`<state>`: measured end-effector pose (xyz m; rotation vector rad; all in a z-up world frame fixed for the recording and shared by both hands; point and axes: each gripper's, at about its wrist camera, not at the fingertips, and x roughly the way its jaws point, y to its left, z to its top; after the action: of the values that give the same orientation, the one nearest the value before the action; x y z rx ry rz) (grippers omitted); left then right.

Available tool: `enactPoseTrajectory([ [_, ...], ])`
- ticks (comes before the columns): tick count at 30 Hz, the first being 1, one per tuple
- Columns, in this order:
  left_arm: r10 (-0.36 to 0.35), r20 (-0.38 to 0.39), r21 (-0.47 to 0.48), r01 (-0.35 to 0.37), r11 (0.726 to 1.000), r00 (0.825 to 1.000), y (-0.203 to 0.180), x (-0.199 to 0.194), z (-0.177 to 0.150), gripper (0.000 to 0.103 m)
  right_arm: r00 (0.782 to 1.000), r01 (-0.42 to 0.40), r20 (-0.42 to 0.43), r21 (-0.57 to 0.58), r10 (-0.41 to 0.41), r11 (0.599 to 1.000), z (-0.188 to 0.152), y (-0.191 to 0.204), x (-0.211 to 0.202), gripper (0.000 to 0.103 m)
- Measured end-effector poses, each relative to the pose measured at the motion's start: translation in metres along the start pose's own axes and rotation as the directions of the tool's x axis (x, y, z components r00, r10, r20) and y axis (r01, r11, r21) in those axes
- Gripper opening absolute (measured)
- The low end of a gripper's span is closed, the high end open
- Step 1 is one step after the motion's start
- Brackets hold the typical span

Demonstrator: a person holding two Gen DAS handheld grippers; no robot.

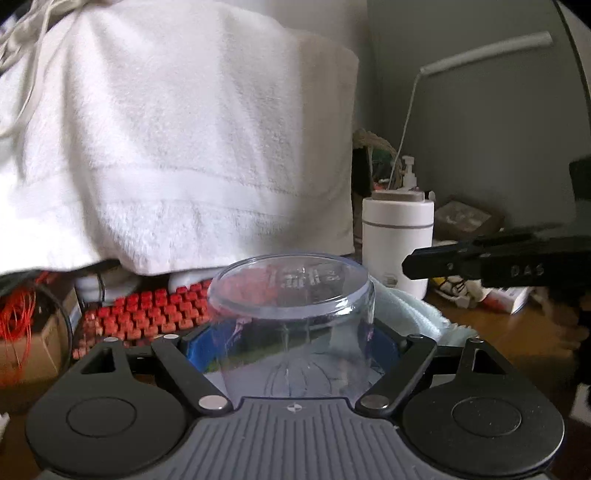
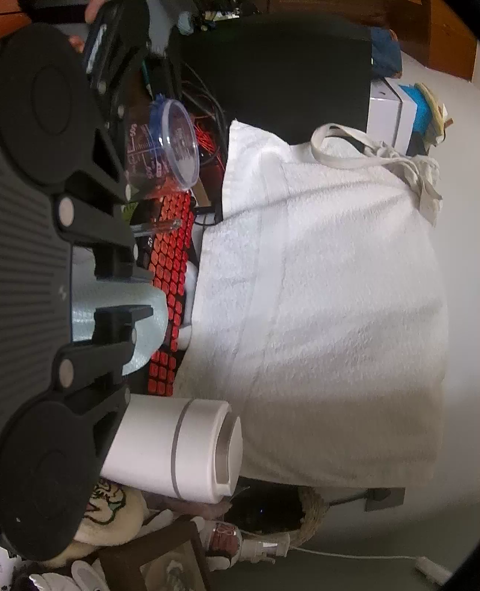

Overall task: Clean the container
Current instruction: 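Move the right gripper to the blue cloth on the desk, then grasp the blue cloth with the right gripper and lift it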

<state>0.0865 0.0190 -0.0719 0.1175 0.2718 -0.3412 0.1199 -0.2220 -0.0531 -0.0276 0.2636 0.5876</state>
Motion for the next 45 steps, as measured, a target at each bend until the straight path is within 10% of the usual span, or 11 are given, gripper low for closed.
enactPoseTrajectory([
  [23, -0.023, -0.043, -0.079, 0.02, 0.997, 0.999, 0.009, 0.011, 0.0, 0.082, 0.991, 0.046, -0.124, -0.051, -0.052, 0.998, 0.018, -0.004, 0.026, 0.017],
  [27, -0.022, -0.044, -0.079, 0.019, 0.997, 0.999, 0.009, 0.012, 0.0, 0.082, 0.986, 0.044, -0.158, -0.105, -0.06, 0.994, 0.018, 0.005, 0.041, 0.051],
  [32, -0.021, -0.044, -0.078, 0.018, 0.997, 0.999, 0.009, 0.012, 0.001, 0.082, 0.961, 0.077, -0.253, -0.124, -0.107, 0.989, 0.004, 0.003, 0.069, 0.059],
  [33, -0.02, -0.044, -0.079, 0.016, 0.997, 0.999, 0.008, 0.012, 0.001, 0.082, 0.957, 0.086, -0.266, -0.107, -0.112, 0.99, 0.001, -0.001, 0.073, 0.056],
  [35, -0.017, -0.044, -0.08, 0.013, 0.997, 0.999, 0.006, 0.011, 0.001, 0.082, 0.953, 0.091, -0.285, -0.046, -0.1, 0.995, -0.003, -0.01, 0.077, 0.006],
  [45, -0.015, -0.044, -0.081, 0.011, 0.997, 0.999, 0.006, 0.011, 0.0, 0.082, 0.986, -0.126, -0.088, 0.152, 0.141, 0.98, 0.035, -0.021, 0.044, 0.008],
])
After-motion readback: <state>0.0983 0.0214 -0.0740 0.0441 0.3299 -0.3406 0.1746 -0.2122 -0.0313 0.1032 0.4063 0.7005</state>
